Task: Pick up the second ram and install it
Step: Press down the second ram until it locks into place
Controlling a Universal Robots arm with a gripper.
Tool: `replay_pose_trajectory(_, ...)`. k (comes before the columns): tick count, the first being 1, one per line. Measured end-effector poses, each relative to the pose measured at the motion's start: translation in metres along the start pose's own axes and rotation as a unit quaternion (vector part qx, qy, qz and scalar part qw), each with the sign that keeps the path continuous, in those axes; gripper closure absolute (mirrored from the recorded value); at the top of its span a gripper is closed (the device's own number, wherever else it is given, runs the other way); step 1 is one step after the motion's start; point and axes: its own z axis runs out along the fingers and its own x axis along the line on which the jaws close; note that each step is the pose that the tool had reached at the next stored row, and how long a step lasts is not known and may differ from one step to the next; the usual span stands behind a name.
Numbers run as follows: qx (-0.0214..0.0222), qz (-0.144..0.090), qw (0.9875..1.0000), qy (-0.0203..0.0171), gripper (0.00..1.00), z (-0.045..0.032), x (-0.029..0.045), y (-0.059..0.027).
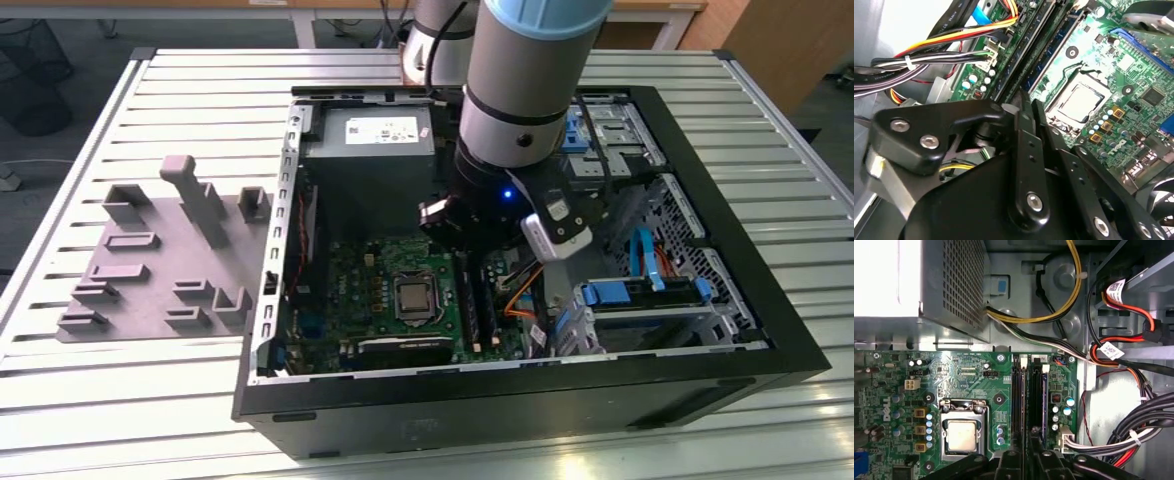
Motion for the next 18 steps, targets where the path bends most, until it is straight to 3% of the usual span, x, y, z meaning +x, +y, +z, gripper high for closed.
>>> replay_pose_trajectory(4, 0.0001, 0.0, 1.0, 0.0001, 0.89, -0.0001, 0.0, 0.0)
replay_pose_trajectory(7, 0.0001, 0.0, 1.0, 0.0001, 0.89, 0.0001, 0.0, 0.0)
replay_pose_trajectory(18, 0.0001, 0.0, 1.0, 0.0001, 0.89, 0.0128, -0.0003, 0.0002)
